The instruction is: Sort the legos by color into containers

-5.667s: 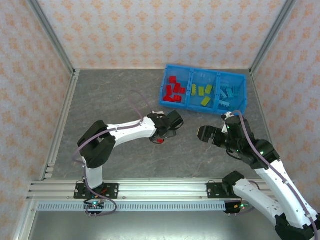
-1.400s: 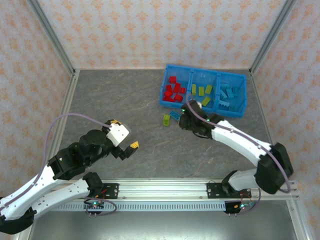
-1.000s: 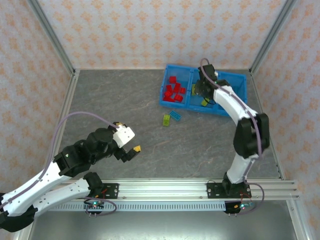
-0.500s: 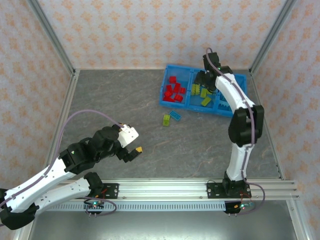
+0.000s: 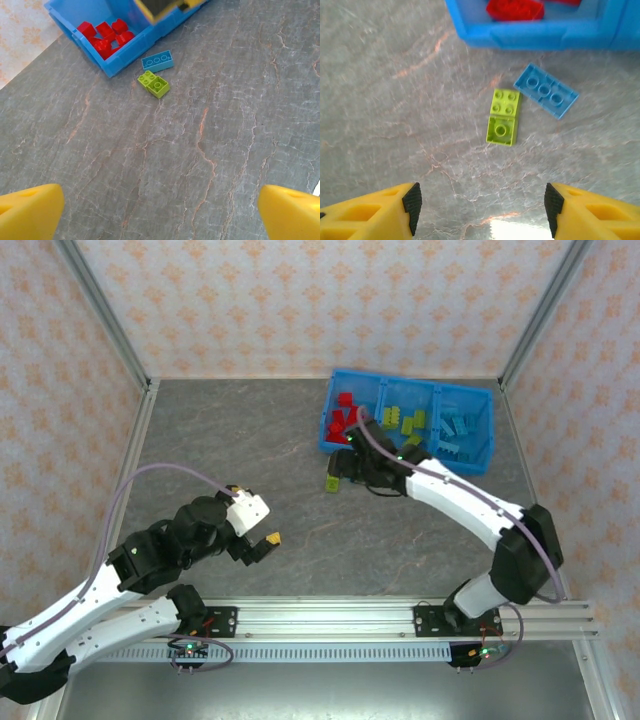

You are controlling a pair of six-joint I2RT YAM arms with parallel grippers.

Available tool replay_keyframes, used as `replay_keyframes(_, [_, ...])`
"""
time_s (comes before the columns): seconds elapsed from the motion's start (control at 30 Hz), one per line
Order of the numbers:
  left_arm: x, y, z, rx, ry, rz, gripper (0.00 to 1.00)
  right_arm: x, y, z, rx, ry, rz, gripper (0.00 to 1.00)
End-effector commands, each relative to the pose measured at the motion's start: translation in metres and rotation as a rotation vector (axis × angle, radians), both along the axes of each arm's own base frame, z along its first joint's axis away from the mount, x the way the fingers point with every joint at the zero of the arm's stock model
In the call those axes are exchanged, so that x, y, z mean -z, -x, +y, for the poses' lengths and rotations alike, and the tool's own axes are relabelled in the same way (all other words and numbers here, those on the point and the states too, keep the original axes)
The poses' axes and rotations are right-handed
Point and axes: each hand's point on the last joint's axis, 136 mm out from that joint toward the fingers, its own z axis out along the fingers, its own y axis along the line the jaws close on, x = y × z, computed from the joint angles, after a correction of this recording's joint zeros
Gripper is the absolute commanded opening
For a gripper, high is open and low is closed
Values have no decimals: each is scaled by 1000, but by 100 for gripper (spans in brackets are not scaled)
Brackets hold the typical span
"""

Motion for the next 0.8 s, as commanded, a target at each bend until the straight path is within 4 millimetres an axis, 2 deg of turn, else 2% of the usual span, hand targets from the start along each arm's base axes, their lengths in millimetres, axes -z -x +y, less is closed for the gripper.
replay_keyframes(0.0, [-2, -2, 6, -25, -7, -5, 100, 35, -15, 8, 73, 38, 21, 68])
replay_keyframes(0.1, [-1, -2, 7, -30, -14, -1, 100, 61, -21, 27, 46, 65, 78, 69])
replay_keyframes(0.27, [1, -2, 8, -37, -20, 0, 100, 92, -37, 34, 48, 165, 92, 70])
replay_keyframes(0.47, [2, -3, 7, -37, -27, 5, 100, 119, -52, 28, 62, 287, 81, 58])
replay_keyframes(0.6, [4, -4, 8, -43, -39, 12, 100, 132, -48, 29, 57, 293, 114, 44])
replay_keyframes(0.7, [4, -4, 8, -41, -39, 15, 100, 132, -43, 26, 60, 282, 122, 32])
replay_keyframes(0.77, [4, -4, 8, -42, -36, 14, 100, 130, -37, 22, 60, 273, 124, 29])
